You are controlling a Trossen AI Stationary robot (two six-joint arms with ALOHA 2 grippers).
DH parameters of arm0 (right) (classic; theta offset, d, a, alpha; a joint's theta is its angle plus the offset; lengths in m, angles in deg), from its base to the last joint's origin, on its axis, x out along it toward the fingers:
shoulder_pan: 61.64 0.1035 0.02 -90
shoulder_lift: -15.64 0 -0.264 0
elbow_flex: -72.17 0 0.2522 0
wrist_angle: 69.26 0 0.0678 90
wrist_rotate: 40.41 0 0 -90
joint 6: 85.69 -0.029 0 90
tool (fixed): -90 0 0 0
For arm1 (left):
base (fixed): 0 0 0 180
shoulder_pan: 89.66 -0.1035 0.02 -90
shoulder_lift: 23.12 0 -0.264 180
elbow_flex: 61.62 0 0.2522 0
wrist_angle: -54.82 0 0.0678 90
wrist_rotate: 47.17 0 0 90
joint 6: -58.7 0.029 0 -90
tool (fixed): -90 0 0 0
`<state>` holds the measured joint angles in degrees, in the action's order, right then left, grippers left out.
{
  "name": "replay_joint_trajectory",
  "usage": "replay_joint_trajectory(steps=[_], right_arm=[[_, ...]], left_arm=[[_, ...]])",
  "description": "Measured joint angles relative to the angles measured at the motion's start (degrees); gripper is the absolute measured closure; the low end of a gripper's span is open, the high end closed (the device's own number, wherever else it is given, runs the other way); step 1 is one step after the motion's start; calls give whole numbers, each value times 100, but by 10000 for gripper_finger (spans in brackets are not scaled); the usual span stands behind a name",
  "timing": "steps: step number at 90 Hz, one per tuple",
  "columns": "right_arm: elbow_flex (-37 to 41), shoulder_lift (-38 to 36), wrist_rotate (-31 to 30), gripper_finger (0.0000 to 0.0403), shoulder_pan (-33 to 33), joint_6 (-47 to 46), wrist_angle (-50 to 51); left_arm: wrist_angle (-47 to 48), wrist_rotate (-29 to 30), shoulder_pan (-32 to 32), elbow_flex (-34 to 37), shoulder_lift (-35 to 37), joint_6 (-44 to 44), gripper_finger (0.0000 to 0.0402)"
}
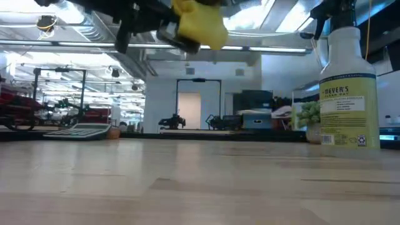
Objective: Apply microfiber cloth
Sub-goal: Wipe the back of the black cellphone with a yellow microfiber towel
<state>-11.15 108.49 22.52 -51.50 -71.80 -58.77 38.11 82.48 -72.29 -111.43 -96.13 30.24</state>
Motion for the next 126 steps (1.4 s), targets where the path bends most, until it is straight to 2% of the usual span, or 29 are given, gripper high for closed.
replay_joint_trajectory(steps=[11, 35, 50, 73, 86, 107, 116, 126], right_arm=[[-7, 167, -199, 389, 19, -48, 55], [-14, 175, -282, 389, 212, -500, 306], [14, 176, -280, 389, 407, -658, 360], [54, 220, -98, 389, 553, -935, 983], [54, 198, -431, 388, 563, -751, 872], [-317, 45, -97, 388, 651, -752, 1030], [-461, 33, -268, 388, 809, -621, 1241], [-547, 8, -989, 388, 857, -200, 1207]], left_arm=[[-73, -251, -185, -15, 28, 176, 382], [-260, -328, -215, -13, 26, 332, 382], [-499, -303, -198, -14, 31, 365, 382], [-1186, -260, -186, -70, 72, 483, 382], [-1094, -319, -156, -65, 70, 496, 382], [-683, -147, -178, -48, 43, 488, 382], [-575, -142, -171, -34, 52, 439, 382], [-522, -342, -175, -39, 56, 424, 382]])
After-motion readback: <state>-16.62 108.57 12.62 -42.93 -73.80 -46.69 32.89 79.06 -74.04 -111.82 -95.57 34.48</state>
